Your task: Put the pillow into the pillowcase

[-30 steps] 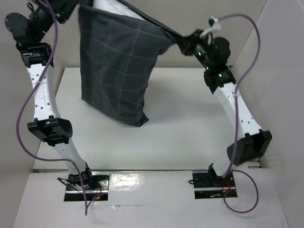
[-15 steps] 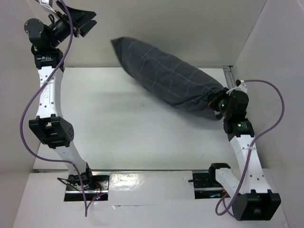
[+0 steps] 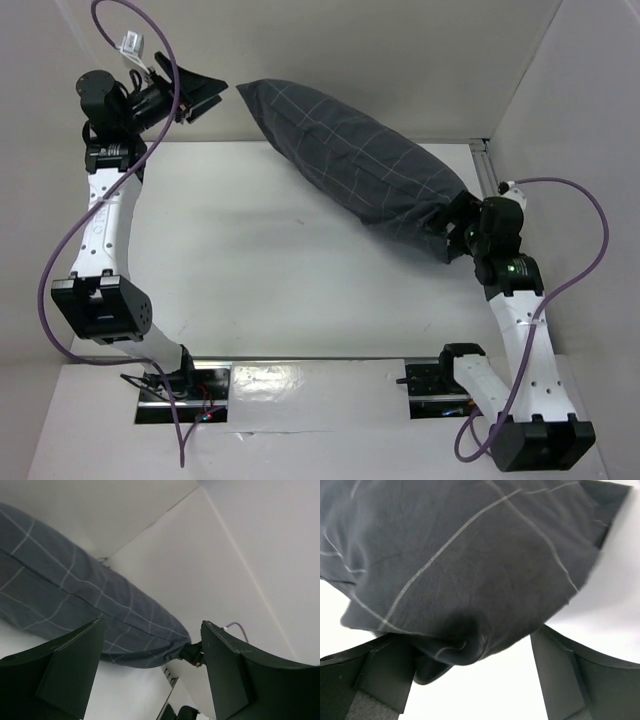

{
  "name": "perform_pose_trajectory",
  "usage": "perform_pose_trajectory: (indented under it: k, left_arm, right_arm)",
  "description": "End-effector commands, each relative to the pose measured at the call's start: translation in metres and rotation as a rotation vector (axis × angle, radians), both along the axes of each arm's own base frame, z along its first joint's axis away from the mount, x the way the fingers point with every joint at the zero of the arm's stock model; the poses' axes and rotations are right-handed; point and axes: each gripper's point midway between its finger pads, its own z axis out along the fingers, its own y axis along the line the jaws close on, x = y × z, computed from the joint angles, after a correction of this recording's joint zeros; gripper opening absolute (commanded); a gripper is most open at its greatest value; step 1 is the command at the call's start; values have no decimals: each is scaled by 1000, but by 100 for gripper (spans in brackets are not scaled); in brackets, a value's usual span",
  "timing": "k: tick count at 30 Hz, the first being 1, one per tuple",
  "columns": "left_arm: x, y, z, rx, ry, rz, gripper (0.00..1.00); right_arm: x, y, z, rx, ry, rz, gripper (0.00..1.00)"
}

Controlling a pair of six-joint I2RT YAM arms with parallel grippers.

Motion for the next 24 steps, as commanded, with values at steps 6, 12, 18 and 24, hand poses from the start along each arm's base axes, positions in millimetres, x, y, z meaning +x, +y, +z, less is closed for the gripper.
perform_pose_trajectory:
  k: [6, 12, 18, 24]
  left_arm:
    - [8, 11, -12, 88, 6, 88, 89]
    - [13, 18, -13, 140, 19, 166, 89]
    - [29, 8, -67, 267, 139, 167, 88]
    - [33, -27, -141, 466, 272, 108, 85]
  right_arm:
    - [-65, -47, 47, -76, -75, -283, 43]
    - [-97, -66, 76, -50, -226, -427, 79]
    - [-31, -9, 38, 17, -39, -86, 99]
    - [-7, 15, -31, 86, 219, 35, 99]
